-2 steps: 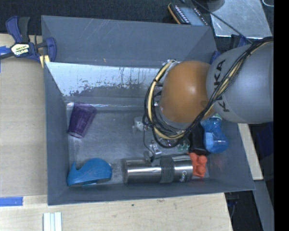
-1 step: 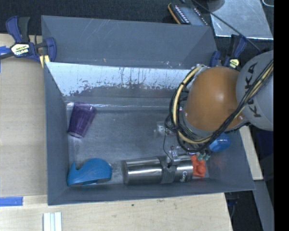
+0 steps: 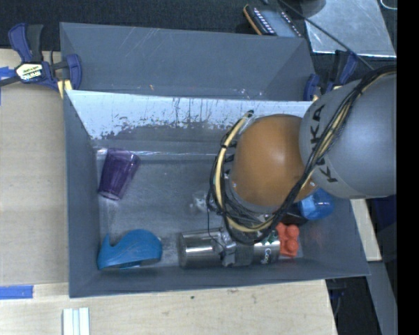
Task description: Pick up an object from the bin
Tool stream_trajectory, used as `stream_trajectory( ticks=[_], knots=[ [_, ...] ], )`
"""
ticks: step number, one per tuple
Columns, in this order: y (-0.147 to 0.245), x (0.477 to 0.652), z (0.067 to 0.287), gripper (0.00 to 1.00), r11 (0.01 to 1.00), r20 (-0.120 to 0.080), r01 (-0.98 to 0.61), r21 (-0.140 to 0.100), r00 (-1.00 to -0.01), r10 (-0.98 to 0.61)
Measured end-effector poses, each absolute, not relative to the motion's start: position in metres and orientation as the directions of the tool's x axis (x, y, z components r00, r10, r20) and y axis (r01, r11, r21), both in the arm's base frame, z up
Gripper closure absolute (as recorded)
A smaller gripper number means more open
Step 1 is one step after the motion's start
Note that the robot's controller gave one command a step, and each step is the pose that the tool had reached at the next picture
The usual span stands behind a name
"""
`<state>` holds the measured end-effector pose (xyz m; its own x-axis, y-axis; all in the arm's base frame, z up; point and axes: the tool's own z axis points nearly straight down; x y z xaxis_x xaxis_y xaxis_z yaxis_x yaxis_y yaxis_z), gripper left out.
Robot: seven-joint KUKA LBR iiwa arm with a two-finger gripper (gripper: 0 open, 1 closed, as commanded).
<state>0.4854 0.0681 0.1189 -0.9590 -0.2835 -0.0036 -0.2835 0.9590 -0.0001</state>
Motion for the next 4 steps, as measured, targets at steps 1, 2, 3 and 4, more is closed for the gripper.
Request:
stream_trajectory(
  ticks=[1, 2, 3, 4],
  knots=[
    [0.0514, 0.4817, 0.0767, 0.0, 0.998, 0.016, -0.067, 0.007, -0.998, -0.067],
    [0.0483, 0.4893, 0.0731, 1.0, 0.995, -0.021, -0.103, 0.003, -0.994, -0.103],
    [0.0482, 0.4894, 0.0731, 1.0, 0.994, -0.021, -0.109, 0.003, -0.994, -0.109],
    [0.0483, 0.4895, 0.0733, 1.0, 0.994, -0.021, -0.112, 0.002, -0.993, -0.112]
  ],
)
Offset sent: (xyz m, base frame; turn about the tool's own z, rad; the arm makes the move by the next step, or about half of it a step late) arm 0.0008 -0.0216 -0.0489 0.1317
